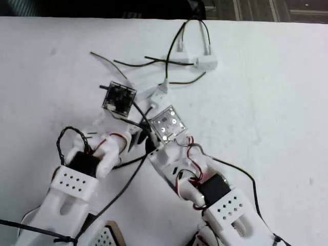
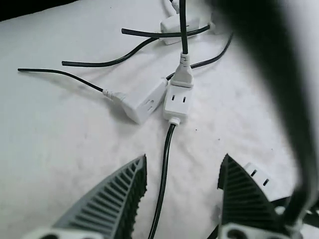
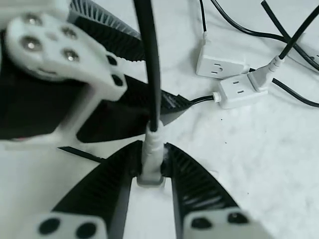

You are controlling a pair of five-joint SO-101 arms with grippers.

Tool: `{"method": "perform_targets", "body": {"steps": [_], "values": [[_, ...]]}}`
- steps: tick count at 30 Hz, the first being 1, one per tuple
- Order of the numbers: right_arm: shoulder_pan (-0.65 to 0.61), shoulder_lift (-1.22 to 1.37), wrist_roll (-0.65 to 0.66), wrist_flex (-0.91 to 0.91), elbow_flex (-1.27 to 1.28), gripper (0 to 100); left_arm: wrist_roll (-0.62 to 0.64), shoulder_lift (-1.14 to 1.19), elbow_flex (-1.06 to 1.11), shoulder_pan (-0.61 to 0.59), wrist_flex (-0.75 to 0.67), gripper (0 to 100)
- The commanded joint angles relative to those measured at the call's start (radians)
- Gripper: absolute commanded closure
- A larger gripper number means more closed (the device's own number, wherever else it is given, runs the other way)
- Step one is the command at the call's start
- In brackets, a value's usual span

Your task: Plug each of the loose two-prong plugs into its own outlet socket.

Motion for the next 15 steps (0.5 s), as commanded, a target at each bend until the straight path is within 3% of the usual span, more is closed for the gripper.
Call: {"method": "perform_targets", "body": {"steps": [1,9,15], "values": [[-0.01,0.024,-0.006,-0.031,-0.005,98.1,0.0,-0.019,-0.051,0.025,0.006,76],[-0.007,0.044,-0.006,-0.031,-0.005,98.1,-0.086,-0.213,-0.02,0.108,0.147,76],[-0.007,0.044,-0.006,-0.031,-0.005,98.1,-0.087,-0.475,0.137,0.154,0.143,76]]}}
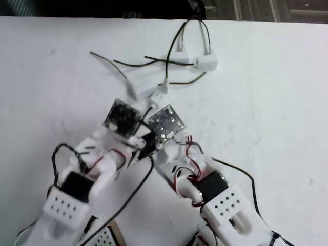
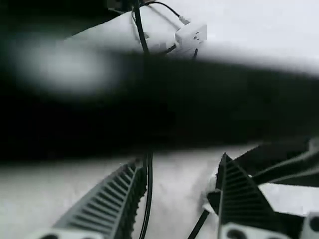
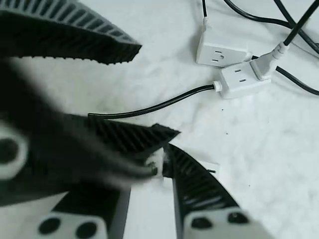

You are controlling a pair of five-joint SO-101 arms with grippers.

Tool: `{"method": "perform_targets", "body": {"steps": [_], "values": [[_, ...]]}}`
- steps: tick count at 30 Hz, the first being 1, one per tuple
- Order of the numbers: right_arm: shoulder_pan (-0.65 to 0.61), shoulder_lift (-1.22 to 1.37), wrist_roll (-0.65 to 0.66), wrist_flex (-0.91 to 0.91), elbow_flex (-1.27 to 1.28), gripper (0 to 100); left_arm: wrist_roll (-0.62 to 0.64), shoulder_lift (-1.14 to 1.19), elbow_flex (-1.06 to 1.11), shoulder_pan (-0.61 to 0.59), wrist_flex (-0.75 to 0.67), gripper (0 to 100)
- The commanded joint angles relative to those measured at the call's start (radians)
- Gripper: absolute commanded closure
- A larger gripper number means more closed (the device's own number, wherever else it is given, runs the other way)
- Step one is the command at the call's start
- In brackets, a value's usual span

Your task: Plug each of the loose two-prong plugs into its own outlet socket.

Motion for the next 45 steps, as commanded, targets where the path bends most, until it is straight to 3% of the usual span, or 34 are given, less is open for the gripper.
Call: {"method": "perform_targets", "body": {"steps": [1,5,17,25,32,45], "values": [[-0.008,-0.001,-0.006,-0.021,-0.005,98.1,-0.006,-0.196,0.061,0.044,0.011,76],[-0.005,-0.005,-0.006,-0.015,-0.005,98.1,-0.003,-0.239,0.061,-0.053,0.017,76],[0.166,0.019,0.003,0.058,-0.041,98.2,-0.003,-0.228,0.064,-0.383,0.02,76],[0.234,0.363,-0.055,0.105,-0.209,98.2,-0.011,-0.226,0.107,-0.558,0.091,76],[0.237,0.489,-0.055,0.081,-0.27,98.1,-0.095,-0.231,0.215,-0.598,0.087,76],[0.278,0.642,0.003,-0.047,-0.267,98.1,-0.1,-0.232,0.227,-0.595,0.094,76]]}}
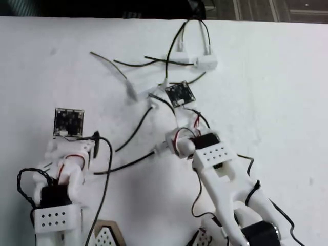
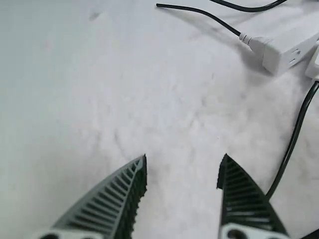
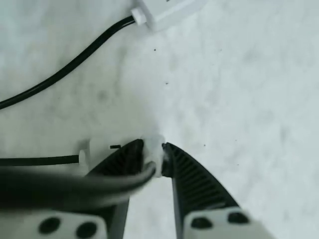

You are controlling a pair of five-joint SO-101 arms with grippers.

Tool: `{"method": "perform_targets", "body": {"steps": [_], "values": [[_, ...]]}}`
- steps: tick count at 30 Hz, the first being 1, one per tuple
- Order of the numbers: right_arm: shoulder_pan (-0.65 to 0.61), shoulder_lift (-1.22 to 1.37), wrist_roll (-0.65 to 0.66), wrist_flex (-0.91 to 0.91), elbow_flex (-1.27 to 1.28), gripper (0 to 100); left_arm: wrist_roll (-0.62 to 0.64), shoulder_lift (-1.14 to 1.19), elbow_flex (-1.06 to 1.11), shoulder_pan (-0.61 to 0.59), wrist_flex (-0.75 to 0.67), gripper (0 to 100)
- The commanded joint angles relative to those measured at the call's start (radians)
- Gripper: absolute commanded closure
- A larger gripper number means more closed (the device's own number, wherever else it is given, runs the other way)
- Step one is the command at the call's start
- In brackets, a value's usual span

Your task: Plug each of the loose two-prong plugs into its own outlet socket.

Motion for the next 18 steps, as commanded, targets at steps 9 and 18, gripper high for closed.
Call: {"method": "perform_targets", "body": {"steps": [9,18], "values": [[-0.013,0.012,0.008,0.058,-0.029,98.1,-0.008,-0.013,-0.006,-0.001,0.002,76],[-0.016,0.012,0.008,0.082,-0.029,98.1,-0.006,-0.013,-0.006,-0.001,0.0,76]]}}
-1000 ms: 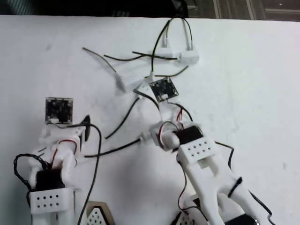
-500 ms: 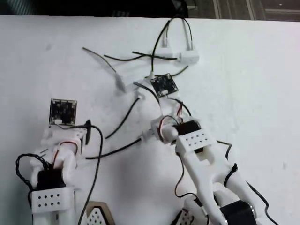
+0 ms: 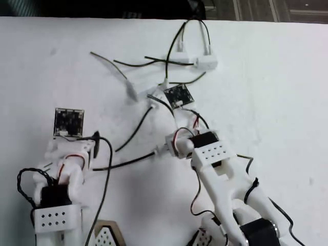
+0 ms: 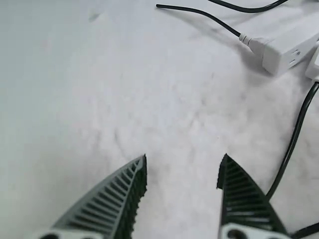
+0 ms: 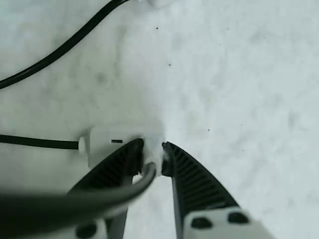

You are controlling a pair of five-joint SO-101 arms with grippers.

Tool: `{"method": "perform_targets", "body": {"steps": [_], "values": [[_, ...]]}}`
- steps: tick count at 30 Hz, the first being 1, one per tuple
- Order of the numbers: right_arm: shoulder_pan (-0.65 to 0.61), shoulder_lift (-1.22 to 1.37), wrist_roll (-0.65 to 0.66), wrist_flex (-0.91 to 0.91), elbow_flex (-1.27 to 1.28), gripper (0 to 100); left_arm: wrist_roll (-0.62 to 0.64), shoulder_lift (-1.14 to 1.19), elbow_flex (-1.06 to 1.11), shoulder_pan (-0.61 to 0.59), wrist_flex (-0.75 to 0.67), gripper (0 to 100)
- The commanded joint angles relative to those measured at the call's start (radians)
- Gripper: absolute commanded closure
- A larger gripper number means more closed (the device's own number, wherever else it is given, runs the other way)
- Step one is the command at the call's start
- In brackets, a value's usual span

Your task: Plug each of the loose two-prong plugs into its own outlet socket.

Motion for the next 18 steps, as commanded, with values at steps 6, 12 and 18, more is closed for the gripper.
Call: {"method": "perform_targets", "body": {"steps": [6,12,18], "values": [[-0.047,0.027,0.008,0.008,0.002,98.1,-0.006,-0.013,-0.005,-0.001,0.0,76],[-0.053,0.119,0.048,0.008,0.002,98.1,-0.009,-0.013,-0.005,-0.001,0.003,76],[-0.053,0.197,0.057,-0.025,0.002,98.1,-0.009,-0.013,-0.005,-0.001,0.003,76]]}}
